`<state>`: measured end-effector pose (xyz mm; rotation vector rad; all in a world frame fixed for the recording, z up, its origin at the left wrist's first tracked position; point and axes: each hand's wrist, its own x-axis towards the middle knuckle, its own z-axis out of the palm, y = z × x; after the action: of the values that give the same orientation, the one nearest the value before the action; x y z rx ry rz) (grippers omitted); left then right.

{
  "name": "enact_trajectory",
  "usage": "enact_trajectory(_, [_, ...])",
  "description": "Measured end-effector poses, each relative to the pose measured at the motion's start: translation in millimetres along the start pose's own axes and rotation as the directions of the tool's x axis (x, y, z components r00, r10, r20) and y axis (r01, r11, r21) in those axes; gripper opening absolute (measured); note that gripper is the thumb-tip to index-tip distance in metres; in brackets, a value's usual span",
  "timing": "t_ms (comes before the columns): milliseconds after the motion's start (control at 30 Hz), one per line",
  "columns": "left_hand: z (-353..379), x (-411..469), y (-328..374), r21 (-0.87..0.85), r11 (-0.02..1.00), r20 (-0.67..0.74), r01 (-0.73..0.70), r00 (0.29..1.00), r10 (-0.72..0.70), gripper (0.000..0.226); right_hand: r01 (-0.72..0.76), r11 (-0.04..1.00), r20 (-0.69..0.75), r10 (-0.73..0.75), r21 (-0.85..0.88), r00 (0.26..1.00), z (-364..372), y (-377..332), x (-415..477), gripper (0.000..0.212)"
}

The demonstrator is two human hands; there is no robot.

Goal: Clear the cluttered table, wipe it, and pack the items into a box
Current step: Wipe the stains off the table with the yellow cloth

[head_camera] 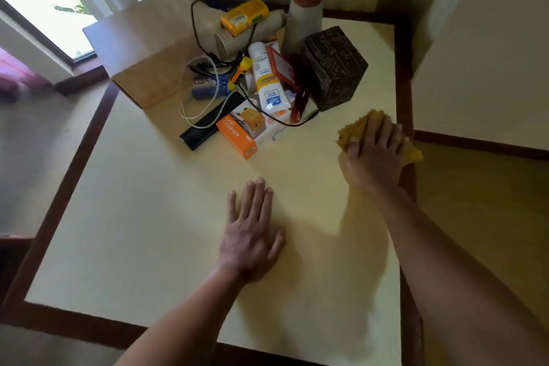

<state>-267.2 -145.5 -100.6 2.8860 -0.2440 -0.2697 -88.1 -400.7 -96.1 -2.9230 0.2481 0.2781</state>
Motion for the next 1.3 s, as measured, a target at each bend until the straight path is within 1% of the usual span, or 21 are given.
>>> enact_trajectory(33, [0,0,-2,-0.01,1.0,-0.01,0.0,1.0,0.0,0.085,-0.013,1.0,0.005,0.013,0.022,1.0,2,-18,0,0.074])
enact_trajectory(67, [-1,0,-4,-0.016,1.0,-0.016,-0.001,1.0,0.001,0.084,0.025,0.999,0.002,-0.025,0.029,1.0,6,-36,-7,0.074])
enact_trajectory(167, [-3,-2,-3,-0.008,1.0,-0.012,0.001,1.0,-0.001,0.082,0.276,0.961,0.015,-0.276,0.002,0.961,21,-73,-50,0.075])
enact_trajectory(233, [-2,-5,-1,-0.003,1.0,-0.01,0.008,1.0,-0.008,0.082,0.427,0.904,0.048,-0.426,-0.023,0.903,25,-69,-70,0.074])
enact_trajectory(300, [-3,-6,-2,-0.003,1.0,-0.013,0.006,1.0,-0.006,0.081,0.513,0.856,0.084,-0.508,-0.059,0.857,18,-47,-68,0.075])
enact_trajectory(333, [-3,-4,-2,-0.001,1.0,-0.012,0.005,1.0,-0.005,0.081,0.514,0.854,0.079,-0.509,-0.075,0.857,13,-33,-57,0.075])
enact_trajectory(367, [-3,-2,-2,0.004,1.0,-0.01,0.005,1.0,-0.005,0.082,0.486,0.871,0.067,-0.482,-0.076,0.874,7,-18,-42,0.075])
enact_trajectory(433, [-3,2,-1,0.005,1.0,0.003,0.004,1.0,-0.004,0.082,0.385,0.921,0.047,-0.382,-0.067,0.923,-4,5,-6,0.076])
enact_trajectory(500, [-3,3,-1,0.001,1.0,0.01,0.003,1.0,-0.003,0.083,0.298,0.95,0.03,-0.297,-0.089,0.954,-9,18,32,0.076])
enact_trajectory(633, [-4,3,-1,-0.012,1.0,0.02,-0.005,1.0,0.006,0.083,0.186,0.98,-0.007,-0.187,-0.077,0.982,-18,9,91,0.076])
enact_trajectory(733, [-4,3,-2,-0.013,1.0,0.036,-0.005,0.999,0.005,0.083,0.116,0.993,-0.012,-0.116,-0.028,0.993,-9,-5,84,0.076])
enact_trajectory(800, [-5,2,-2,0.0,1.0,0.053,0.003,0.999,-0.003,0.083,0.131,0.991,-0.021,-0.13,0.024,0.991,2,-20,41,0.075])
enact_trajectory(867, [-5,2,-2,0.016,1.0,0.07,0.007,0.997,-0.008,0.084,0.188,0.982,-0.03,-0.187,0.031,0.982,12,-37,-19,0.076])
enact_trajectory(900, [-6,2,-2,0.019,1.0,0.075,0.008,0.997,-0.01,0.084,0.243,0.97,-0.019,-0.242,0.022,0.97,17,-43,-50,0.076])
enact_trajectory(967, [-7,3,-1,0.017,1.0,0.082,0.012,0.997,-0.014,0.083,0.4,0.916,0.013,-0.4,-0.007,0.916,26,-47,-100,0.075])
enact_trajectory(1033, [-9,3,1,0.017,1.0,0.099,0.017,0.995,-0.018,0.083,0.497,0.867,0.06,-0.496,-0.022,0.867,27,-38,-106,0.074])
enact_trajectory(1067, [-9,3,2,0.021,1.0,0.105,0.018,0.994,-0.02,0.083,0.492,0.87,0.051,-0.49,-0.037,0.87,25,-31,-95,0.074])
enact_trajectory(1100, [-10,4,2,0.027,0.999,0.11,0.017,0.994,-0.02,0.084,0.447,0.893,0.025,-0.446,-0.054,0.895,24,-26,-81,0.074])
enact_trajectory(1167, [-10,5,3,0.033,0.999,0.124,0.016,0.992,-0.02,0.085,0.286,0.957,-0.029,-0.288,-0.051,0.957,19,-16,-48,0.074])
enact_trajectory(1233, [-11,4,2,0.032,0.999,0.131,0.011,0.991,-0.015,0.085,0.174,0.984,-0.027,-0.175,-0.023,0.984,16,-15,-29,0.074])
enact_trajectory(1300, [-11,4,3,0.027,1.0,0.149,0.011,0.989,-0.015,0.084,0.113,0.994,-0.032,-0.113,0.003,0.993,20,-28,-38,0.074])
